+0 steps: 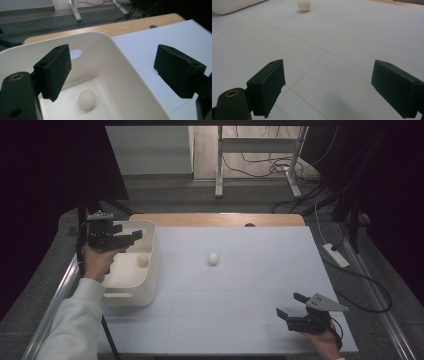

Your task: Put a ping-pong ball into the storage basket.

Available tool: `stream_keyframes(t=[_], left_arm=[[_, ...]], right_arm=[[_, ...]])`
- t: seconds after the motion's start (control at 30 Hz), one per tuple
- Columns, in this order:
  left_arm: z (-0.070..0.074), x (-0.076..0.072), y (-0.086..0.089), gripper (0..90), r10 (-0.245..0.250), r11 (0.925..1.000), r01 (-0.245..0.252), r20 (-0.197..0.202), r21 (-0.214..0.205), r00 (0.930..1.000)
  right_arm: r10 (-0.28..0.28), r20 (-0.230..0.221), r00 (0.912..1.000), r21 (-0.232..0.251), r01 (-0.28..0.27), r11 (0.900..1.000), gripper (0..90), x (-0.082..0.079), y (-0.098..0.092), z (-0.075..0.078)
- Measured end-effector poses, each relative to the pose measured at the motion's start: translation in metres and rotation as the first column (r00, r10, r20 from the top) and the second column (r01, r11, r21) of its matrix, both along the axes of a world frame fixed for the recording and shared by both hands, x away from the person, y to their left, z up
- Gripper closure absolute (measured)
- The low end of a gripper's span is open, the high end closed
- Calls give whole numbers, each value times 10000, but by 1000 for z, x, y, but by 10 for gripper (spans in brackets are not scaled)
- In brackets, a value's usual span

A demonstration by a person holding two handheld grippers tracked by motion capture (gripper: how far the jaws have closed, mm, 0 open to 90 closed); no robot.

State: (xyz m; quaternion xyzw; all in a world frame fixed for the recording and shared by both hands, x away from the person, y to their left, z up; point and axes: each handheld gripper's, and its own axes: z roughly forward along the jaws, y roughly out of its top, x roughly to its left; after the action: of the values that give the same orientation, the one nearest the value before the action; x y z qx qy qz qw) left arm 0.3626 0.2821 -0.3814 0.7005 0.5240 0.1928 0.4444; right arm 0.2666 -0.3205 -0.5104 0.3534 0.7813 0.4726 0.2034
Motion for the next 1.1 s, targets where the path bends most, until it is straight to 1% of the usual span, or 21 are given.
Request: stream_keyframes(t=[0.07, 0.1, 0.17, 0.2, 0.27, 0.3, 0.4, 0.43, 0.53, 0.67, 0.77, 0.87, 0.97, 1.1], left_arm=[[3, -4, -4, 149, -231, 9996, 235, 204, -186, 9995], [5, -7, -7, 149, -360, 9991, 367, 319, -224, 9988], [8, -9, -12, 148, -540, 9981, 551, 428, -268, 9976], [10, -11, -16, 148, -713, 9969, 729, 534, -280, 9960], [11, -12, -18, 148, -772, 9964, 790, 565, -312, 9954], [13, -14, -23, 149, -965, 9944, 988, 580, -384, 9936], [14, -17, -32, 154, -1168, 9920, 1194, 601, -410, 9913], [14, -17, -32, 155, -1168, 9920, 1194, 601, -410, 9913], [13, -20, -40, 155, -1421, 9880, 1453, 610, -530, 9880], [13, -24, -44, 156, -1611, 9830, 1665, 715, -777, 9844], [14, -28, -45, 159, -1772, 9780, 1852, 867, -959, 9804], [15, -30, -47, 160, -1911, 9760, 1997, 976, -874, 9767], [15, -33, -50, 161, -2039, 9729, 2136, 1075, -883, 9731], [14, -36, -52, 163, -2107, 9703, 2220, 1151, -965, 9708]], right_arm=[[15, 21, 10000, 21, -15, 10000, 117, 0, 0, 0], [18, 25, 10000, 13, -18, 10000, 117, 0, 0, 0], [26, 32, 10000, 10, -26, 10000, 117, 0, 0, 0], [28, 22, 10000, 12, -28, 10000, 117, 0, 1, 0], [37, 21, 10000, 2, -37, 10000, 116, 0, 1, 0], [46, 15, 10000, -10, -46, 10000, 116, 0, 1, 0], [35, 1, 10000, -12, -35, 10000, 116, 0, 1, 0], [32, 6, 10000, -22, -32, 10000, 116, 0, 1, 0], [22, 11, 10000, -17, -22, 10000, 117, 0, 1, 0], [29, 6, 10000, -35, -29, 10000, 116, 0, 1, 0], [26, -4, 10000, -66, -26, 10000, 117, 0, 1, 0], [10, 2, 10000, -71, -10, 10000, 117, 0, 1, 0], [21, 10, 10000, -99, -21, 9999, 117, 0, 2, 0], [57, 23, 10000, -92, -56, 9999, 117, 0, 3, -1]])
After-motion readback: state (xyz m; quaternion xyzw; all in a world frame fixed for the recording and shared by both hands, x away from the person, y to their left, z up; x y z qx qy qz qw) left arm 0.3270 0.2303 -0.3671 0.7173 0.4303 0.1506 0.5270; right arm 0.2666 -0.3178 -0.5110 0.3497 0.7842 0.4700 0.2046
